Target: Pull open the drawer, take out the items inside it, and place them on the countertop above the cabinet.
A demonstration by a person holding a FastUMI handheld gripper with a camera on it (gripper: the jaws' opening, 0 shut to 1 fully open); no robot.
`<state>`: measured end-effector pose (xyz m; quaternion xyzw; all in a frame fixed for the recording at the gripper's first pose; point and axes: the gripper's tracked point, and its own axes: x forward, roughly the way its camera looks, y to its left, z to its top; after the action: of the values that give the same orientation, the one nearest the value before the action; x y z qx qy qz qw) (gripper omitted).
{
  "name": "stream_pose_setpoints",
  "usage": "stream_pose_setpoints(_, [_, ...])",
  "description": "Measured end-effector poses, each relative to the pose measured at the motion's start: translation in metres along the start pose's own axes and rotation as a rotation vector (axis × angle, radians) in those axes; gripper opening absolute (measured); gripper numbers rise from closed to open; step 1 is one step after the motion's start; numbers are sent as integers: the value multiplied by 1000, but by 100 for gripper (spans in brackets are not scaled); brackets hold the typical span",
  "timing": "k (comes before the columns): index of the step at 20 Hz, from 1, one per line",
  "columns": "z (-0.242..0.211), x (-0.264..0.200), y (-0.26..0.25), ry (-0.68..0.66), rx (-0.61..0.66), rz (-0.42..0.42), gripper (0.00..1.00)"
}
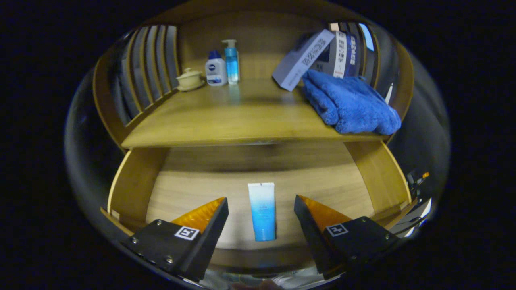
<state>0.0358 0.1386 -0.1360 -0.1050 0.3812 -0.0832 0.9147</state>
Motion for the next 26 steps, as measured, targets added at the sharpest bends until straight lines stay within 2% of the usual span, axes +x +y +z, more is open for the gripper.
stream_pose_setpoints(3, [-12, 24, -3, 154, 15, -15, 98])
stream_pose_setpoints(7, [-29, 42, 1, 281, 48, -2, 98])
stream_pose_setpoints(9, [-34, 46, 7, 324, 88, 31, 85])
stream_pose_setpoints(11, [-40, 50, 8, 356, 121, 62, 80])
stream_pose_setpoints(12, [-41, 50, 7, 375, 126, 56, 70])
stream_pose_setpoints(14, [-36, 40, 8, 370, 113, 64, 50])
stream_pose_setpoints(17, [-36, 49, 9, 346, 64, 90, 41])
stream_pose_setpoints(26, [-18, 11, 15, 125, 8, 203, 41])
